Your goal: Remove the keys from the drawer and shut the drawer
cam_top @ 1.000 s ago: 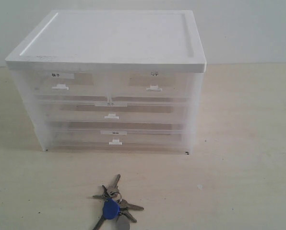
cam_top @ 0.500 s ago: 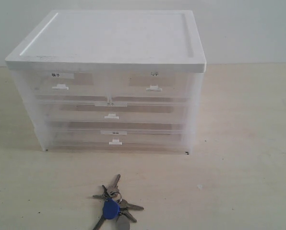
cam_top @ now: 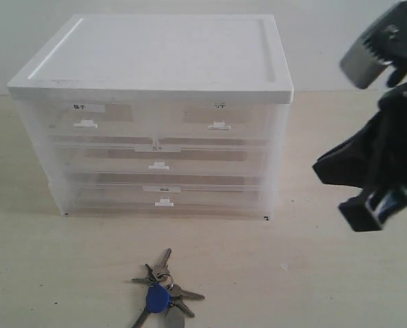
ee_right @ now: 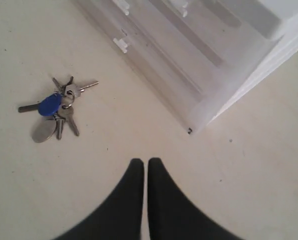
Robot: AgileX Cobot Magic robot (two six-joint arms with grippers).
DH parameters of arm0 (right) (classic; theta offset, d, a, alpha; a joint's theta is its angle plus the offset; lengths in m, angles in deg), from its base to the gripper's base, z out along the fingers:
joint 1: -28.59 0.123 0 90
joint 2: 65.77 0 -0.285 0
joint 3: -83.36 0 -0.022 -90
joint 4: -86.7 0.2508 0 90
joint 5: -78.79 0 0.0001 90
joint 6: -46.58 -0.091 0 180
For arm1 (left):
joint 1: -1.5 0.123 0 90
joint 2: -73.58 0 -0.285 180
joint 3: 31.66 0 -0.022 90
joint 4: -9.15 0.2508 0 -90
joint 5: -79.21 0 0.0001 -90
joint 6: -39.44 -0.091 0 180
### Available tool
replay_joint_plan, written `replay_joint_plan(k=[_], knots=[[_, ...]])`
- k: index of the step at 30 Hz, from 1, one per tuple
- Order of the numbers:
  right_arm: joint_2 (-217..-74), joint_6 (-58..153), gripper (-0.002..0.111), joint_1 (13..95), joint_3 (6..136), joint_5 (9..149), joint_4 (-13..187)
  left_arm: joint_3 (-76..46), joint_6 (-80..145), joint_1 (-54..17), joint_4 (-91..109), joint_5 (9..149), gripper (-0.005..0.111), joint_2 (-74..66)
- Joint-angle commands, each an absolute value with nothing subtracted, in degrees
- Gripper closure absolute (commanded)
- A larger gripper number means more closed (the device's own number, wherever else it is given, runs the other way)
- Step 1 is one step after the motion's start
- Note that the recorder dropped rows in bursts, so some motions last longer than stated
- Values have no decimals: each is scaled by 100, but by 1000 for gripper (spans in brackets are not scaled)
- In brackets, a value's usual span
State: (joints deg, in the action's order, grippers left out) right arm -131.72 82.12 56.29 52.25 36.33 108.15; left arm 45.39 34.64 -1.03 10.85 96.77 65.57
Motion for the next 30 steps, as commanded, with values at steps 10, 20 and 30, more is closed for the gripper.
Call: replay_joint_plan(k=[10, 20, 30], knots=[[-16092, 7186, 108, 8199, 5265, 6380, 9620, 4556, 3463, -135, 1041, 9663, 102, 6580], [-17950, 7058, 108, 8997, 6048, 6645, 9646, 4556, 3463, -135, 1041, 9663, 102, 6580], [-18562, 7002, 108, 9104, 6420, 6224, 9348, 4556, 3463, -135, 1041, 9663, 102, 6580]])
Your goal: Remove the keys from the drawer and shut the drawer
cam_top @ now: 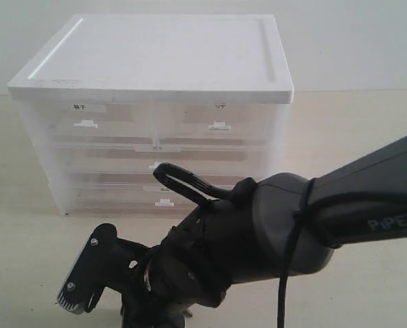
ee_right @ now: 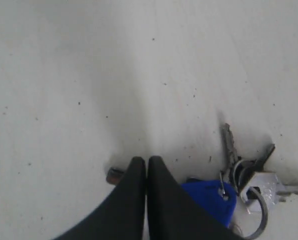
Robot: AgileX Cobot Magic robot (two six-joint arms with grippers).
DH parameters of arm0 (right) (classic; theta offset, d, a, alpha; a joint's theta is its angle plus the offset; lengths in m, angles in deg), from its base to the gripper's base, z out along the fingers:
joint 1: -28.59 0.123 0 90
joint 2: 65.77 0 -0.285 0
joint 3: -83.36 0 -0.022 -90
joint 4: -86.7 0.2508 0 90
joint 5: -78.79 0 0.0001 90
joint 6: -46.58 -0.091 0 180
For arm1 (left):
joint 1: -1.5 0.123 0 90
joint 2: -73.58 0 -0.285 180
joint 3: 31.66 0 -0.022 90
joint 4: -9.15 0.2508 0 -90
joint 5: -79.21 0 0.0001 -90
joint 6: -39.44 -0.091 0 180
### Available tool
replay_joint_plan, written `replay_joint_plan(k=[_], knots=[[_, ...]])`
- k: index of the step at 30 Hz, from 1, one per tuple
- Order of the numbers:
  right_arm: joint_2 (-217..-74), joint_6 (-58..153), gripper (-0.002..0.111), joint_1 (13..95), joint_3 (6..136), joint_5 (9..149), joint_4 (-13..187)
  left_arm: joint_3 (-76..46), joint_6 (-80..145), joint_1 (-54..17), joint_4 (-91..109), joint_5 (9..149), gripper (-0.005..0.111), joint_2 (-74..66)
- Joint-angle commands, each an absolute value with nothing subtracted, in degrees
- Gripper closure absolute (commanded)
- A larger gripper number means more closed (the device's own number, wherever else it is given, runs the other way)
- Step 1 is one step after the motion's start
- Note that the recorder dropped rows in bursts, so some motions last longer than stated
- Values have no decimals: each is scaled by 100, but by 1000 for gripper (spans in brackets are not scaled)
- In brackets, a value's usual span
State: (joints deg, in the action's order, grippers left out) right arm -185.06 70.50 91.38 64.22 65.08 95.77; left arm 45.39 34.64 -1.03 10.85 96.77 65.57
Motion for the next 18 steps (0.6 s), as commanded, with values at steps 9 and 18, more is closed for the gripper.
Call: replay_joint_plan(k=[9, 18], knots=[[-18562, 6599, 108, 8042, 6495, 6699, 8727, 4556, 3463, -135, 1041, 9663, 102, 6580], [-18199, 6721, 108, 8573, 6762, 5941, 8670, 4556, 3463, -135, 1041, 9663, 102, 6580]])
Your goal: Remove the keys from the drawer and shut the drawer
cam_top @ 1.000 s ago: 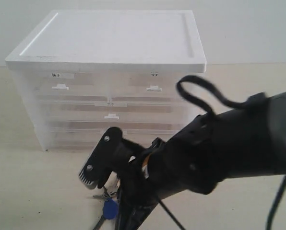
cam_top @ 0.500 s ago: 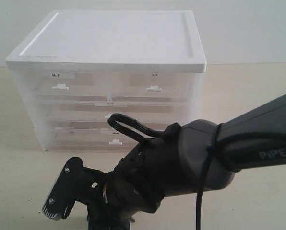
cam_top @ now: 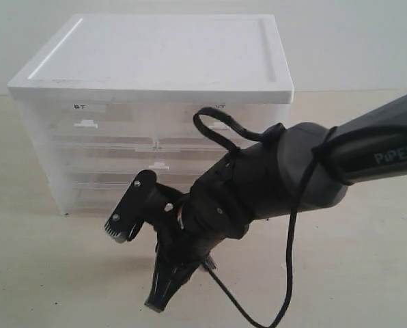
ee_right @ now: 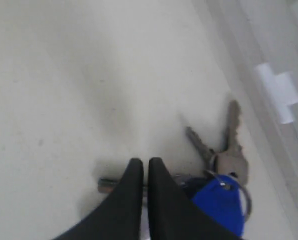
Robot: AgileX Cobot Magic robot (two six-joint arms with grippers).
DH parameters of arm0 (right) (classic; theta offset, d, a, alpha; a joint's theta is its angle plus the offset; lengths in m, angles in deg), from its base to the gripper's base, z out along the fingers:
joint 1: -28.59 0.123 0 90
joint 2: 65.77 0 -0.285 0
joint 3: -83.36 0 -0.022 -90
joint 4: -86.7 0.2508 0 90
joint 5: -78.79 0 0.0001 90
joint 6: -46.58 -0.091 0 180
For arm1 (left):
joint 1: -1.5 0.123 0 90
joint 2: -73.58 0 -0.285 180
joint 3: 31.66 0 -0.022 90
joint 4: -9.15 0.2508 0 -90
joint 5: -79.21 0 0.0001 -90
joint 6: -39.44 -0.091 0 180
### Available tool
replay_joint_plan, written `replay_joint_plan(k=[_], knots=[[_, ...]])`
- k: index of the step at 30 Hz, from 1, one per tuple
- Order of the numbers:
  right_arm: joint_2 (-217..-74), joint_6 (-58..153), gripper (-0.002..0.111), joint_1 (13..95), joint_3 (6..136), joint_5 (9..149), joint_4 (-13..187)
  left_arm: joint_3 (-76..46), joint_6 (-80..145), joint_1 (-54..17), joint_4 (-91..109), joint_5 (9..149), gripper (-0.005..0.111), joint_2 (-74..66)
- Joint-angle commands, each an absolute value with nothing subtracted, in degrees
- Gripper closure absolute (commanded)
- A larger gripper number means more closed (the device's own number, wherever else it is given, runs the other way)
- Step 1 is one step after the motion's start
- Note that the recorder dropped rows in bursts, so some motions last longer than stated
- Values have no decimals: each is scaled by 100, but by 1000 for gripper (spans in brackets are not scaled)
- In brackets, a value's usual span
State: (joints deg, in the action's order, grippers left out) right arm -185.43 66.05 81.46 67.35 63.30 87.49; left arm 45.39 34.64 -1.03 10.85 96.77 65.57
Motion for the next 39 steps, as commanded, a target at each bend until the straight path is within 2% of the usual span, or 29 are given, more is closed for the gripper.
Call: replay_joint_plan(k=[1, 6, 12, 19, 28, 35, 39], knots=[[-18071, 6721, 108, 8696, 6762, 5884, 8670, 4556, 3463, -135, 1041, 9663, 102, 6580], [-17007, 6441, 108, 9197, 6762, 5569, 8603, 4556, 3463, -135, 1041, 9663, 102, 6580], [-15472, 5874, 108, 9245, 6749, 4919, 8605, 4556, 3463, -135, 1041, 9663, 102, 6580], [-12282, 5256, 108, 9245, 6739, 3193, 8544, 4556, 3463, -135, 1041, 9663, 102, 6580], [-8863, 4817, 108, 9245, 6726, 2541, 8544, 4556, 3463, -135, 1041, 9663, 102, 6580], [-7516, 4658, 108, 9205, 6726, 2565, 8612, 4556, 3463, -135, 1041, 9663, 102, 6580], [-7356, 4607, 108, 8744, 6748, 2465, 8720, 4556, 3463, -135, 1041, 9663, 102, 6580]])
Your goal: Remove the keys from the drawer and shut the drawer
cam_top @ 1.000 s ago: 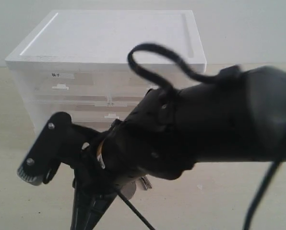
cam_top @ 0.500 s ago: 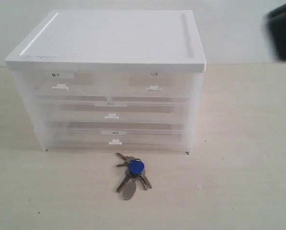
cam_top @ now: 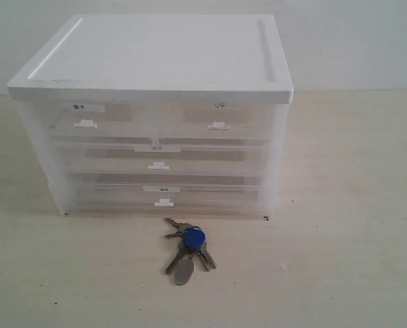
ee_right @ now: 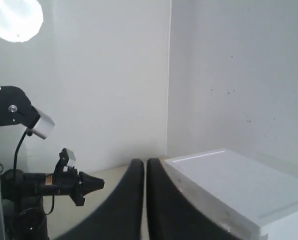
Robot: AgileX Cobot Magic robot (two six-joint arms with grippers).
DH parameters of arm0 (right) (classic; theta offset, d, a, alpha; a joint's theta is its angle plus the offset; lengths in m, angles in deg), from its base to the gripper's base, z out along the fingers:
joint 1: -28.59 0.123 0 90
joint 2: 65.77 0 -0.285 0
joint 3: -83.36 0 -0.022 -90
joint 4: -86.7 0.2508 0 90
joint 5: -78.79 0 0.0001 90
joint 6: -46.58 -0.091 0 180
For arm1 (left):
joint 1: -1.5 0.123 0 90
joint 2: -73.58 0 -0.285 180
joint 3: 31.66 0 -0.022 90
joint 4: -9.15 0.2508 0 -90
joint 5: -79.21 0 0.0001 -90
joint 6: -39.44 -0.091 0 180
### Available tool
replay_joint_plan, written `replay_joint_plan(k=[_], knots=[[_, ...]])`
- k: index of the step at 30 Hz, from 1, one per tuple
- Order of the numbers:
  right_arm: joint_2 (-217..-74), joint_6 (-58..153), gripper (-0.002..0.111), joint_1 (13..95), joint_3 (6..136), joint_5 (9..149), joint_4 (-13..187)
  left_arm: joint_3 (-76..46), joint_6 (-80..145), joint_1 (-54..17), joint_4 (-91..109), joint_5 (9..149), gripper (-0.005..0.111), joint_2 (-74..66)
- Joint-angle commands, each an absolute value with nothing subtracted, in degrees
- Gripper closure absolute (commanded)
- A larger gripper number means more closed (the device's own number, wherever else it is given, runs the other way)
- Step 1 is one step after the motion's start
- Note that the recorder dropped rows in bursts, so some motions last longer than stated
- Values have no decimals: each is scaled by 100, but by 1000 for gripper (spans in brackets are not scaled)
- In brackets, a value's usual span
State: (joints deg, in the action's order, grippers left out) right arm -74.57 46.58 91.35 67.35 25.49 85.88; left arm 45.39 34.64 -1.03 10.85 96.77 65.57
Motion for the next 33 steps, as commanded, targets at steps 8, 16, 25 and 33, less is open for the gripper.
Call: replay_joint_plan(k=[8, 16, 25, 33], knots=[[-7356, 5292, 108, 6469, 6682, 2837, 9912, 4556, 3463, -145, 1041, 9663, 102, 6580], [-7356, 5874, 108, 3570, 6682, 3458, 10280, 4556, 3463, -145, 1041, 9663, 102, 6580], [-7356, 6557, 108, 2907, 6301, 4039, 11261, 4556, 3463, -145, 1041, 9663, 102, 6580], [-7356, 6366, 108, 2907, 4920, 5196, 11292, 4556, 3463, -145, 1041, 9663, 102, 6580]])
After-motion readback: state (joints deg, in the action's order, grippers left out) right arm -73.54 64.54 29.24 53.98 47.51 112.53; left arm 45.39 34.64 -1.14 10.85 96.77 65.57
